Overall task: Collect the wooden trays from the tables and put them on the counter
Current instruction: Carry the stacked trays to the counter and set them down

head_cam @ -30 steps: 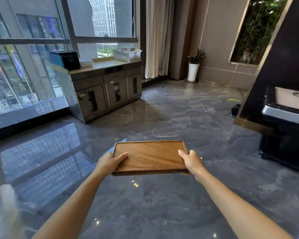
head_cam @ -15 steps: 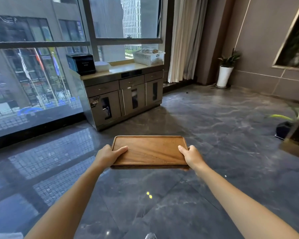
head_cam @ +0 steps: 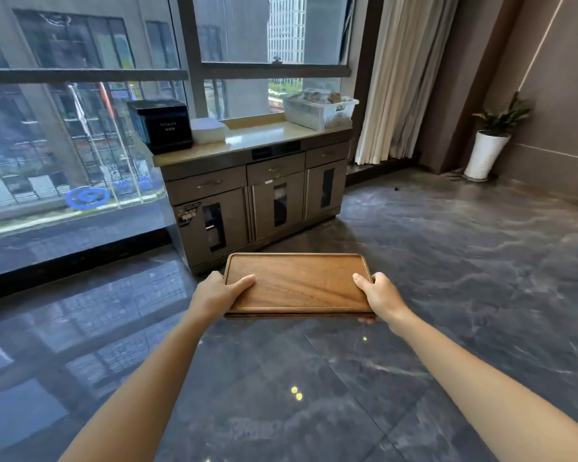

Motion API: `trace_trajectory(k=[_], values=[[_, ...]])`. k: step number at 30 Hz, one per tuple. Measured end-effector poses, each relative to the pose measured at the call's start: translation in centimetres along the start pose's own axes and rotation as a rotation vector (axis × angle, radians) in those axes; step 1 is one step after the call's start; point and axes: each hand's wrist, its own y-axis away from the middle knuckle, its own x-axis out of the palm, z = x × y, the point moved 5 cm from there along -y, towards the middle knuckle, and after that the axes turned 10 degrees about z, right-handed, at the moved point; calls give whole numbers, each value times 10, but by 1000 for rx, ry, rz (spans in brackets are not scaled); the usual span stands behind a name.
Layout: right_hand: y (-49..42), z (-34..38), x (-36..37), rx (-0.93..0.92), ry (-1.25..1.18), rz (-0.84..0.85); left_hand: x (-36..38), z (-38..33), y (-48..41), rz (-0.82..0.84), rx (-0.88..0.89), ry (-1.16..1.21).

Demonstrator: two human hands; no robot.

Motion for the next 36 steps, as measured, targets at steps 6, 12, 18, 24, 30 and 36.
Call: trace_trajectory(k=[6,12,18,24,30,36], values=[[-174,12,9,45,13,100,9,-9,-151,-36,-67,-9],[-358,74,2,25,78,162,1,-47,-315,-83,-121,37],[-506,145,8,5,137,219,-33,-83,-455,-166,-135,33],[-656,183,35,10,169,241,-51,-87,-608,-171,-162,12],[-825,241,64,26,175,250,-84,-102,-785,-155,-150,16],[-970,316,64,0,173,209,-123,-152,-933,-161,-128,26]])
